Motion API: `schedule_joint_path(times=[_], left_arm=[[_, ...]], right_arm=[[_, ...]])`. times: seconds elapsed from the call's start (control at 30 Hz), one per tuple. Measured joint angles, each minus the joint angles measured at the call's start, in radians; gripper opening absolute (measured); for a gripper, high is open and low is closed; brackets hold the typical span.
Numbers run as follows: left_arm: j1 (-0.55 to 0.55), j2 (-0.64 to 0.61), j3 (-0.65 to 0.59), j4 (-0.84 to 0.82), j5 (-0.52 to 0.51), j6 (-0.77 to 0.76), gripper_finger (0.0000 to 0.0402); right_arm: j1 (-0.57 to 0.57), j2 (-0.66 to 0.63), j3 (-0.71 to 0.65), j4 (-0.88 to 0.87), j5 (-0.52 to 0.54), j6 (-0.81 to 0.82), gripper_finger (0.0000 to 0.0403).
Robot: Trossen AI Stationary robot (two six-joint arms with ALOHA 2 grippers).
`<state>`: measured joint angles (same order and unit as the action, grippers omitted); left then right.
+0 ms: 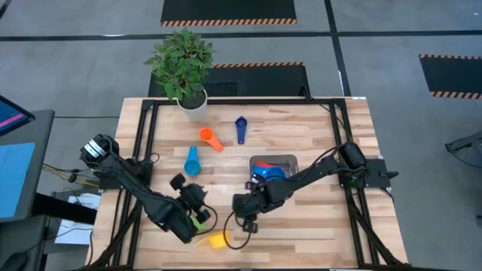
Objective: Nest measuring cups in basket
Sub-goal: Stack the yellow measuring cup on top of the blue measuring cup in the black bin
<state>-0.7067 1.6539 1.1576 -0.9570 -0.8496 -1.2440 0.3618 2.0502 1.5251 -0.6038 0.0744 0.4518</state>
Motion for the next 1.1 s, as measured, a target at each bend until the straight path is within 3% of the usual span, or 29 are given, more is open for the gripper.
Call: schedule_joint_path(times=[0.1, 0.2, 0.37, 0.53, 0.67, 0.87, 1.1], left_arm=[[0.000, 0.000, 0.000, 0.168, 0.079, 0.160, 0.0087], [0.008, 0.014, 0.003, 0.286, 0.166, 0.216, 0.0087], [0.017, 0.106, 0.001, 0.347, 0.298, 0.223, 0.0086], [0.015, 0.131, 0.001, 0.347, 0.342, 0.208, 0.0086], [0.011, 0.103, 0.032, 0.356, 0.393, 0.225, 0.0087], [-0.020, 0.109, 0.065, 0.474, 0.650, 0.237, 0.0117], [-0.030, 0.109, 0.066, 0.470, 0.583, 0.212, 0.0185]], right_arm=[[0.022, -0.030, 0.000, -0.173, 0.011, 0.066, 0.0123], [0.066, -0.057, 0.000, -0.413, 0.052, 0.160, 0.0117], [0.172, -0.086, -0.001, -0.763, 0.177, 0.416, 0.0113], [0.264, -0.122, -0.001, -0.966, 0.253, 0.692, 0.0113], [0.323, -0.169, -0.021, -0.950, 0.284, 0.805, 0.0113], [0.416, -0.211, -0.093, -0.969, 0.337, 0.971, 0.0113], [0.476, -0.226, -0.185, -0.968, 0.325, 1.124, 0.0113]])
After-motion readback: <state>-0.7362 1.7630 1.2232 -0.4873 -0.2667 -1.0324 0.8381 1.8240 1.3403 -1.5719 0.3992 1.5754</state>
